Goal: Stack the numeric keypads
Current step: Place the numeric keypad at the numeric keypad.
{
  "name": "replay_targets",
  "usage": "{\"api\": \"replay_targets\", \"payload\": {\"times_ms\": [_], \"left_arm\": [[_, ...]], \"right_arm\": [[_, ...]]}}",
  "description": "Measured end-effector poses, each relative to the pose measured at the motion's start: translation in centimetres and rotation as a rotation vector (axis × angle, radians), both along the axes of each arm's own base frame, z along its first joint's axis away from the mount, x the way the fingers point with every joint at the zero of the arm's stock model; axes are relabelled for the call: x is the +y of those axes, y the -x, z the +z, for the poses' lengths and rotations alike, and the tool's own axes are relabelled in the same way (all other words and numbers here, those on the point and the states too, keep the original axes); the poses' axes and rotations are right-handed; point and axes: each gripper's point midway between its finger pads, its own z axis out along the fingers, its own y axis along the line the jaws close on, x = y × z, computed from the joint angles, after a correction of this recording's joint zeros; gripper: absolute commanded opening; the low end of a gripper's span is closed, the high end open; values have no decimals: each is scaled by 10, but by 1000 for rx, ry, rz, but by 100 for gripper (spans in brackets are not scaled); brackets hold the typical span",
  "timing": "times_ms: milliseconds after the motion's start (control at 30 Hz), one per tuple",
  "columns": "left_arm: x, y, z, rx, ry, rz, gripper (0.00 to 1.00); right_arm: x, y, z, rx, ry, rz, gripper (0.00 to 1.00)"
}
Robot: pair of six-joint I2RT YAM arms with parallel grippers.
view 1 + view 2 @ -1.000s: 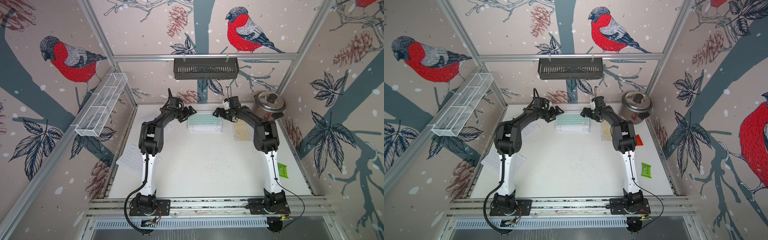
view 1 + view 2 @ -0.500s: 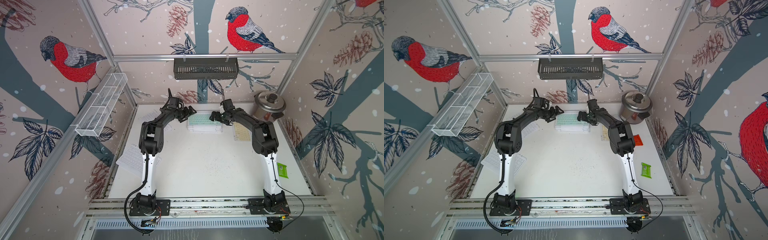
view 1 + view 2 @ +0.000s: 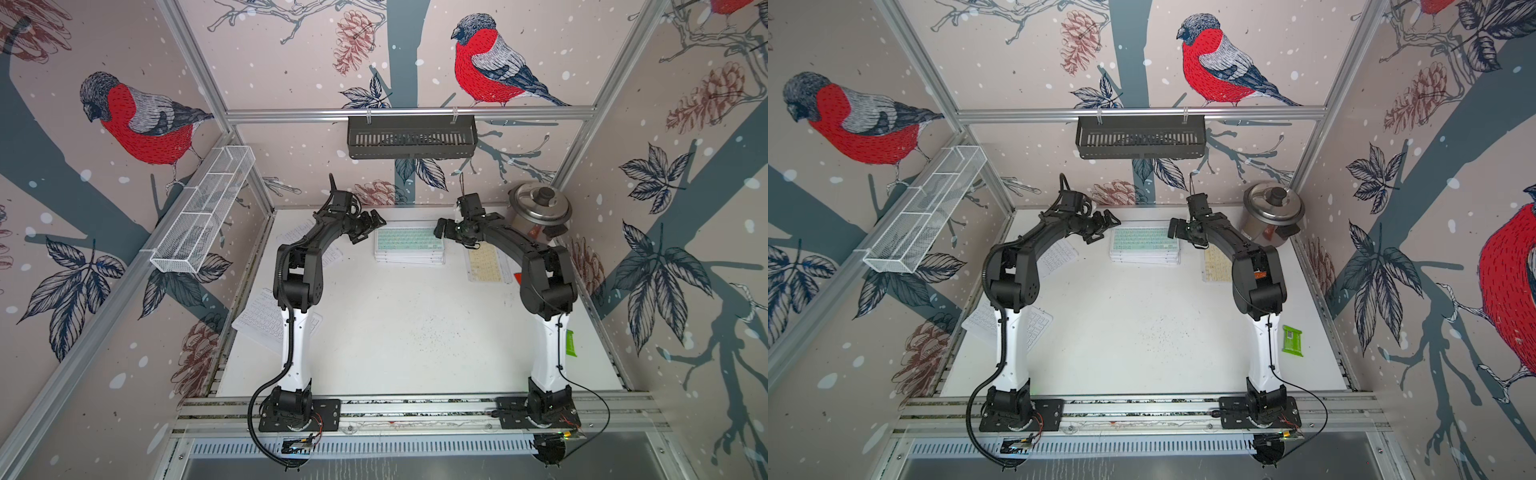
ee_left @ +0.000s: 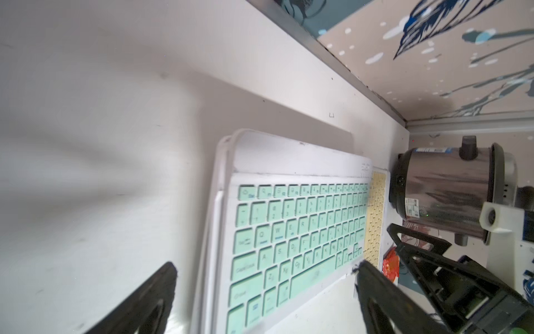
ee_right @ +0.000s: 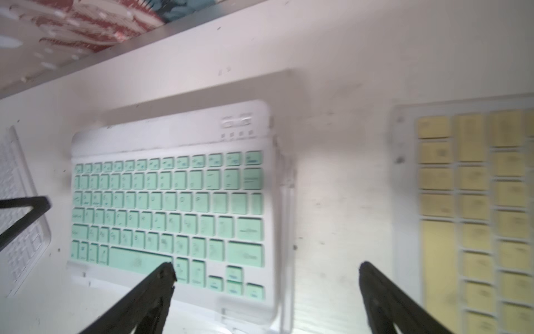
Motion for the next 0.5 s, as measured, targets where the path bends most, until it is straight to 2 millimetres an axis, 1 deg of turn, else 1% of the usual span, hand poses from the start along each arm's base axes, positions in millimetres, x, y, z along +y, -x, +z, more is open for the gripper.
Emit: {"api": "replay_targets", "payload": {"times_ms": [67, 100, 200, 233, 300, 367, 500], "left_arm": [[7, 2, 12, -16, -20, 17, 96], [6, 5, 19, -30, -24, 9, 96], [-10, 27, 38, -58, -35, -30, 96], [-16, 34, 42, -68, -36, -41, 96], [-35, 55, 52, -100, -30, -81, 97], [-57, 76, 54, -119, -12, -126, 97], [-107, 120, 42, -107, 32, -217, 97]], "right_arm": [[-24, -11, 0, -17, 34, -38, 100], [-37, -19, -2, -22, 57, -64, 99], [-65, -39, -8, -39, 127, -104, 99], [-70, -43, -10, -39, 143, -113, 99], [-72, -56, -12, -54, 175, -105, 99], [-73, -67, -16, -68, 210, -95, 99], [-77, -88, -31, -79, 275, -78, 99]]}}
